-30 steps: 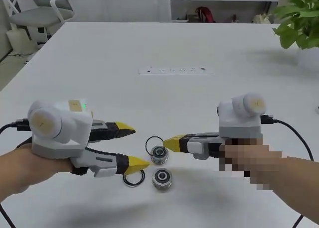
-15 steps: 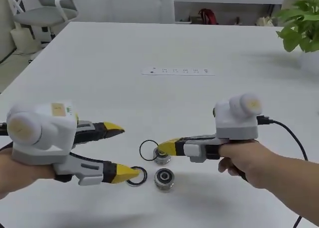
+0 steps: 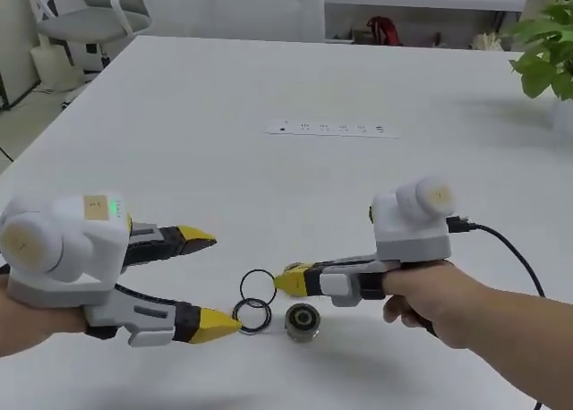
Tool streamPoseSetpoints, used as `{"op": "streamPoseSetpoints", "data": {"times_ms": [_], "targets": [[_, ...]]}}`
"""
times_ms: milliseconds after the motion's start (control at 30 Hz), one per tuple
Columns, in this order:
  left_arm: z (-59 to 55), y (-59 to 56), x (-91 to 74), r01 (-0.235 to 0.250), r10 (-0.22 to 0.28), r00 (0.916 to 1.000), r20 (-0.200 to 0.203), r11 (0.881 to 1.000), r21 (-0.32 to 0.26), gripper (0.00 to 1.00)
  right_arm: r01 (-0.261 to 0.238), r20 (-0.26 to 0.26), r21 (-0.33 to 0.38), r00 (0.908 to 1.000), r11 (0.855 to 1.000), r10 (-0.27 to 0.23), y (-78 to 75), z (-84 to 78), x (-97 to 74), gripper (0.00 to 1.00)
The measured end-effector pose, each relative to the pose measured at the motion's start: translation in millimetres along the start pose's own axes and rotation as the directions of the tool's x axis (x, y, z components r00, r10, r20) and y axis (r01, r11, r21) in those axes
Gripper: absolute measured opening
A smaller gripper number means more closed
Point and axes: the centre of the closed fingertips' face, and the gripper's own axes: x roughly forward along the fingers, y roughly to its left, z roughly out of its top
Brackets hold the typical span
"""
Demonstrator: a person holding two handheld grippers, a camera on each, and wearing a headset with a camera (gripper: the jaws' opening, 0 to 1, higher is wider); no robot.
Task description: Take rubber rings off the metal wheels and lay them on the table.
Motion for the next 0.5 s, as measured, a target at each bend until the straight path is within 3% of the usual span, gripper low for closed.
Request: {"op": "streamPoseSetpoints", "data": {"times_ms": [500], "targets": [[-11.1, -1.0, -5.6, -0.011, 0.01, 0.9998, -0.017, 1.0, -0.02, 0.65, -0.002, -0.089, -0.003, 0.996, 1.0, 0.002, -7.4, -20.0, 15.1, 0.0]]}}
